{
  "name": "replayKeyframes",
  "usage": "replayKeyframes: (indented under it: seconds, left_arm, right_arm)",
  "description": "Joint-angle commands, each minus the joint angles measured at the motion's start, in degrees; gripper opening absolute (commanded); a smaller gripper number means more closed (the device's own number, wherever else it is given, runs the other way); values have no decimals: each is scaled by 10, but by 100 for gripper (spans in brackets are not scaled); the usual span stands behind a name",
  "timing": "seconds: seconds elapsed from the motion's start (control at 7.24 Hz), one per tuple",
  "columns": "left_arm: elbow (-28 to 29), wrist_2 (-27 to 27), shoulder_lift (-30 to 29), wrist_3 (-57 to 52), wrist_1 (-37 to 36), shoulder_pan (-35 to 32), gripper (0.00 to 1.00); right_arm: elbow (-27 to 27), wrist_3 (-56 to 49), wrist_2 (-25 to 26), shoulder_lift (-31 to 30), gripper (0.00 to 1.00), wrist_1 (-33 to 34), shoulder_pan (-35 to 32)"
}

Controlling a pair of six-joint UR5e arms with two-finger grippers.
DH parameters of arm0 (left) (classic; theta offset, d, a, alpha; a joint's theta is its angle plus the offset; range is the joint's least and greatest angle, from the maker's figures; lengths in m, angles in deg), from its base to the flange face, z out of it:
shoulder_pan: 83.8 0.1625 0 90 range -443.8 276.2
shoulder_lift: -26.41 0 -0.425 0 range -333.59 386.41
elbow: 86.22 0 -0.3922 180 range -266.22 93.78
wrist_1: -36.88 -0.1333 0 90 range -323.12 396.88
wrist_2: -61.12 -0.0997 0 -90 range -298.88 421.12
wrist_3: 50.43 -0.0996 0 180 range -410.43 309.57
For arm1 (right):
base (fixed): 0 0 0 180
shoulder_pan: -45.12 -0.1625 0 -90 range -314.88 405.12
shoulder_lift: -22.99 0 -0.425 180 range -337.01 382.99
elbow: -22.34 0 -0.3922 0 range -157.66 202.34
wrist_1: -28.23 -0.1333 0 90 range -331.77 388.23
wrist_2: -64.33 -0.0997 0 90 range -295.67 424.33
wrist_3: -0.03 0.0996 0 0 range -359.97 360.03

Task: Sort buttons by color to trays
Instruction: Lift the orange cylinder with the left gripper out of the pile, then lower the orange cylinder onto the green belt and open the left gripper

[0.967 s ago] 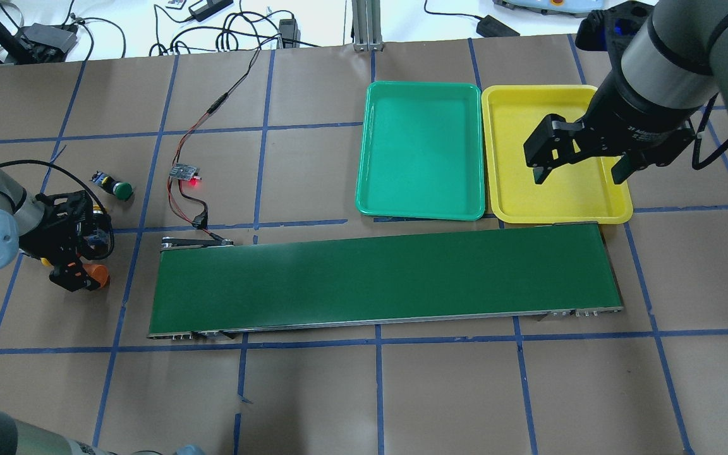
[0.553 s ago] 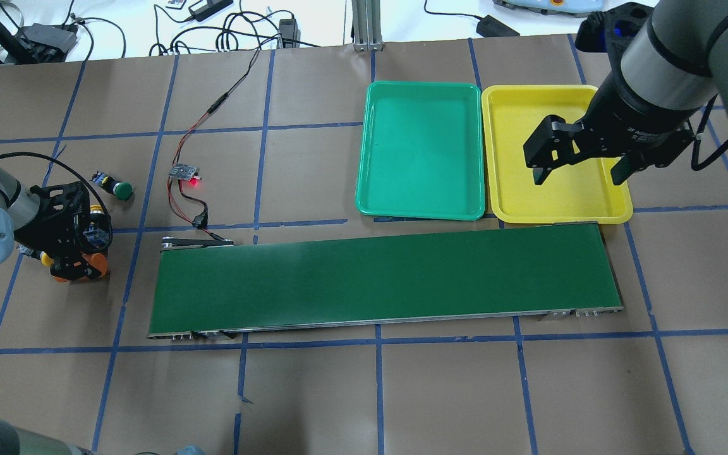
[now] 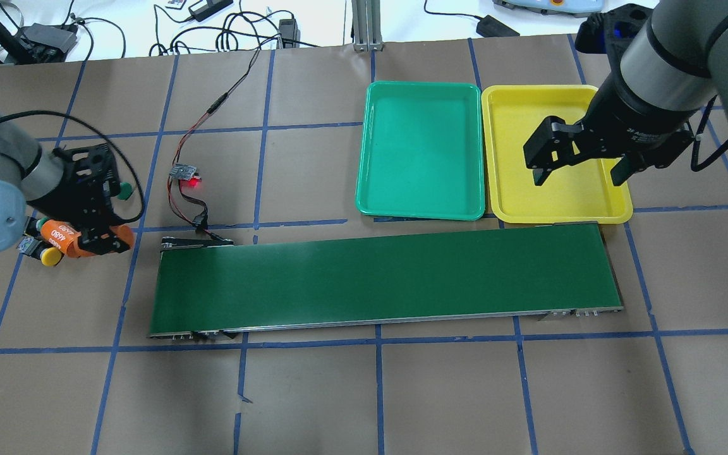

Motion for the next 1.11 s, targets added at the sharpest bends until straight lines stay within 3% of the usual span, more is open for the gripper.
replayKeyframes:
  seconds: [0.0,0.28,0.41,0.69,0.83,0.97]
  left_arm:
    - [-32,-4,53,77,15,-114,0]
    - [-66,-1,49,88,10,-133,0]
    - [-68,-1,38,89,11,-133,9]
    - [-87,-1,53,91,7,-133,77]
    - [-76,-4,60,96,5,-132,92]
    - [-61,-13,61,98,9,-125,92]
  right_arm:
    - [0,0,0,0,100,1,0]
    - [-1,0,-1,0,100,0,0]
    - [0,-2,0,-2,100,1,0]
    - [0,1,0,-2,100,-3,0]
    - [0,1,0,-4,100,-3,-1]
    - [0,0,1,-5,100,-6,-1]
